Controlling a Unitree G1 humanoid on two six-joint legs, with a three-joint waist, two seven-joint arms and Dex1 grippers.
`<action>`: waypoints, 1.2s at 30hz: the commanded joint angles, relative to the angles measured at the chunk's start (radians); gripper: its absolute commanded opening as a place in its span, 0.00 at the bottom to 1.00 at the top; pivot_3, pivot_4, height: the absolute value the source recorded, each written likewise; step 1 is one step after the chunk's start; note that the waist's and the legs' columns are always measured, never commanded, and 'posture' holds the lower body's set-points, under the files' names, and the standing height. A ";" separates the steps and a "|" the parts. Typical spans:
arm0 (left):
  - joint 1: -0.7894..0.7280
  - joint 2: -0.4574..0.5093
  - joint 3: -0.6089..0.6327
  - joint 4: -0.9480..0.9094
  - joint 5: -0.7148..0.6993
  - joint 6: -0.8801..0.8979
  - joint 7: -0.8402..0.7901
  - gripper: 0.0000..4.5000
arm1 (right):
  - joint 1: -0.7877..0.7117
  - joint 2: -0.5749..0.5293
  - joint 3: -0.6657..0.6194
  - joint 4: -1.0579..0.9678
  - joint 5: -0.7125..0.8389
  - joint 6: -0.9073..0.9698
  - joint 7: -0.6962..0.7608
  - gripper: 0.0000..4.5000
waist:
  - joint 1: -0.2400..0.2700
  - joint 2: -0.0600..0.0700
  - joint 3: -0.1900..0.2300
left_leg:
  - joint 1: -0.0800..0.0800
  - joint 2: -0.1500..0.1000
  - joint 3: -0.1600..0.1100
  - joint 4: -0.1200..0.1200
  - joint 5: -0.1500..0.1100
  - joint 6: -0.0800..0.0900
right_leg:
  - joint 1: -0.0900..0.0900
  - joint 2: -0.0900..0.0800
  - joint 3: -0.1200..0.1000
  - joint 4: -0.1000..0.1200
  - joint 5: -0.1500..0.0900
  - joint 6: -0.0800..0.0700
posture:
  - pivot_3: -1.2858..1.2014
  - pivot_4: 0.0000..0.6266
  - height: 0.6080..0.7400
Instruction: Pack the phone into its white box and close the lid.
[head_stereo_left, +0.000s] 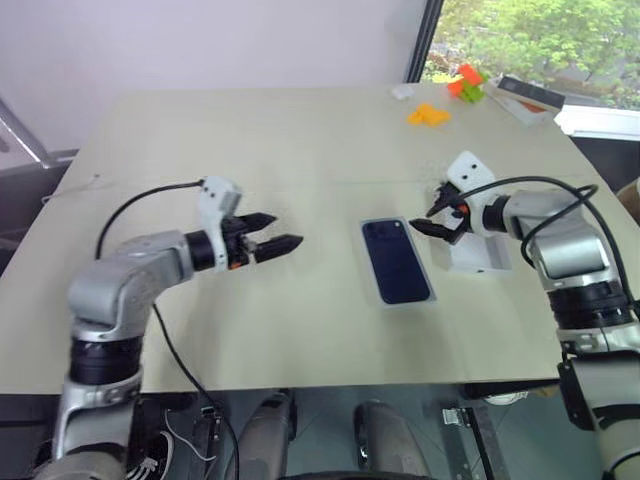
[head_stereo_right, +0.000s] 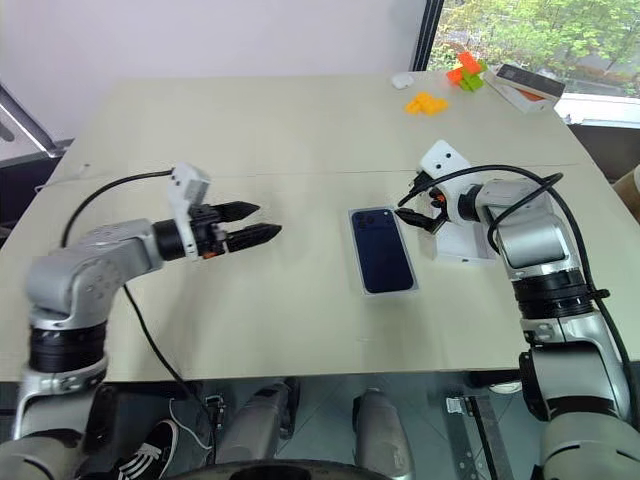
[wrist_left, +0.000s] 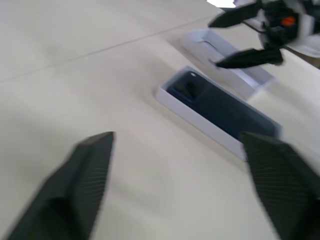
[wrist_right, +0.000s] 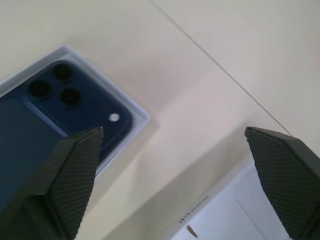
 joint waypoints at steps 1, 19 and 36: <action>0.038 0.057 0.045 -0.070 -0.086 -0.005 -0.070 0.99 | -0.022 0.016 -0.036 -0.043 -0.031 0.096 -0.112 1.00 | 0.001 0.000 0.000 | 0.000 0.000 0.000 0.000 0.000 0.000 | 0.000 0.000 0.000 0.000 0.000 0.000 | 0.52 0.24 1.00; 0.128 0.154 0.063 -0.099 -0.148 -0.139 -0.091 0.99 | 0.015 0.110 -0.008 -0.072 -0.070 0.358 -0.378 1.00 | 0.000 0.000 0.000 | 0.000 0.001 0.002 -0.001 0.000 0.000 | -0.001 0.000 0.002 -0.001 0.000 -0.002 | 0.52 0.24 1.00; 0.117 0.145 0.020 -0.087 -0.135 -0.165 -0.018 1.00 | 0.031 0.149 -0.059 -0.046 -0.025 0.407 -0.424 0.52 | 0.000 0.000 0.000 | 0.001 0.001 0.002 0.000 0.000 0.000 | 0.000 0.000 0.002 0.000 0.000 -0.002 | 0.52 0.24 1.00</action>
